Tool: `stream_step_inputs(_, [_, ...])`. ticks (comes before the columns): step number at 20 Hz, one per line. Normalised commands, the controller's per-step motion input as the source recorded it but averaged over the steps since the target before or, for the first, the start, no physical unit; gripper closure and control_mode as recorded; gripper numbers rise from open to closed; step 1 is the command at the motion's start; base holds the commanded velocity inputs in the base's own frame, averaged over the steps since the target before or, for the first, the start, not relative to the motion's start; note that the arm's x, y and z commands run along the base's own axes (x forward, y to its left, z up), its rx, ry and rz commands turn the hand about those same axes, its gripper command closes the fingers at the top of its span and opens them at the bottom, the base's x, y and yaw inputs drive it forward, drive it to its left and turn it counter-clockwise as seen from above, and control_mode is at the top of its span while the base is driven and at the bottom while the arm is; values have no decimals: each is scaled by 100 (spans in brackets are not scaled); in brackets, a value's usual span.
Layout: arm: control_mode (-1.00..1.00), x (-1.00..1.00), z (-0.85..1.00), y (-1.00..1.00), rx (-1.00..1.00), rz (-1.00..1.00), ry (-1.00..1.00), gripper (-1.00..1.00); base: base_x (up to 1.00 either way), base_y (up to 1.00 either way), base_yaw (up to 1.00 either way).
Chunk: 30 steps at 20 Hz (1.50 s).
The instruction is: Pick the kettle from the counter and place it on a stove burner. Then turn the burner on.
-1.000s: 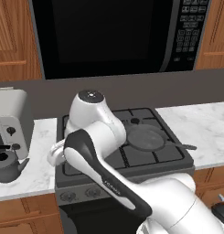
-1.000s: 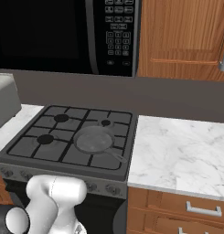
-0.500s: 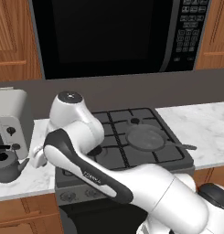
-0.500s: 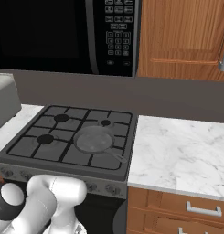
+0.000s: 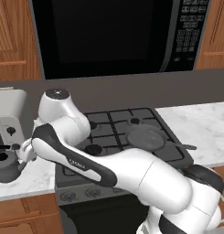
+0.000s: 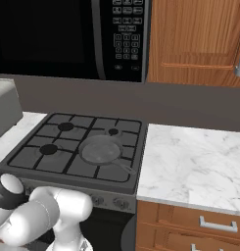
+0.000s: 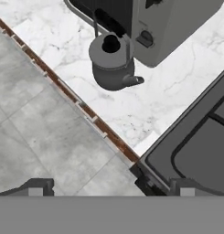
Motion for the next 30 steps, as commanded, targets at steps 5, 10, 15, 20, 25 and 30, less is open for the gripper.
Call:
stream_step_inputs(5, [-100, 29, -3, 31, 0, 0, 0, -100, 0, 0, 0])
stream_step_inputs(10, [-100, 19, -12, 30, 0, -3, 0, -100, 0, 0, 0])
stream_step_inputs(15, [-100, 30, -21, 37, 0, -2, 0, -100, 0, 0, 0])
stream_step_inputs(20, [-100, 37, -21, 27, 0, -2, 0, -100, 0, 0, 0])
stream_step_inputs(25, [-100, 35, -14, 24, 0, -3, 0, -100, 0, 0, 0])
stream_step_inputs(30, [-100, 29, -14, 32, 0, -3, 0, -100, 0, 0, 0])
